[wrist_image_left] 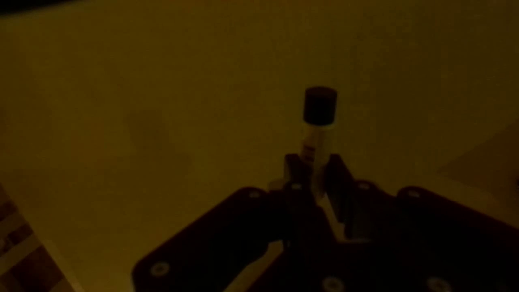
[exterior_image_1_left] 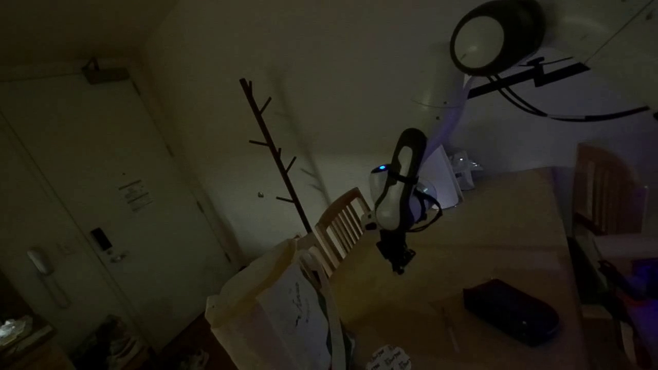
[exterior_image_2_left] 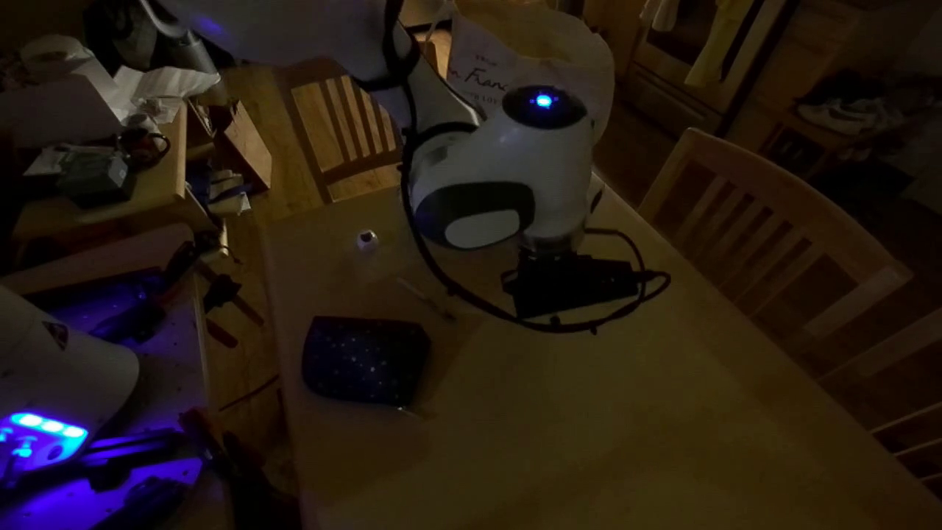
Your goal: Put the marker into the bag.
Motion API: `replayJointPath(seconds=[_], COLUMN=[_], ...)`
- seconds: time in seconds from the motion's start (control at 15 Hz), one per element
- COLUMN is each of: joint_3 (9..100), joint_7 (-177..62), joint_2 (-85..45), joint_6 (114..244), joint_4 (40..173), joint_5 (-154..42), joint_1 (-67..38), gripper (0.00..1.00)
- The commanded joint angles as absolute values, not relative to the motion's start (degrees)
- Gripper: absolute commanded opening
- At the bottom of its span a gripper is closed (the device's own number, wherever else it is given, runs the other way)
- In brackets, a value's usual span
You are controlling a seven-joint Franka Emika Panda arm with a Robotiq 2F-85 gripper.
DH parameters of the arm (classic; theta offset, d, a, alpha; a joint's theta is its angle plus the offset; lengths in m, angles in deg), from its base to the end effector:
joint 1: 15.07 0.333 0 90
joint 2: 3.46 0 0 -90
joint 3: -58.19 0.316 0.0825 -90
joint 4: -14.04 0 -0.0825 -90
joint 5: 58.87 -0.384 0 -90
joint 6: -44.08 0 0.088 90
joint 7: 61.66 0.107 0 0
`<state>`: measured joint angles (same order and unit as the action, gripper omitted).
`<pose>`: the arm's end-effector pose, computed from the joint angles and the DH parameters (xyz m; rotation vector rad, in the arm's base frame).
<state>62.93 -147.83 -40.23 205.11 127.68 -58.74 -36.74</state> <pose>0.5958 -0.1827 0.1559 2.4975 1.6894 0.2317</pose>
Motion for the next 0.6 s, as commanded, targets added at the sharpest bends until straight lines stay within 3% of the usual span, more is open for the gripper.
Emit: replayJointPath(seconds=[0.0,0.2,0.53], joint_3=[57.95,54.29,55.55], joint_7=[-146.08,-144.80,-146.95], joint_2=[-33.41,-27.81,-18.75], joint_6=[201.62,194.19,172.53], joint_4=[128.31,128.13,127.20], joint_5=[-50.29,-42.91,-39.80], joint_1=[-29.54,-23.80,-20.59], gripper=[0.07,0.07,0.07])
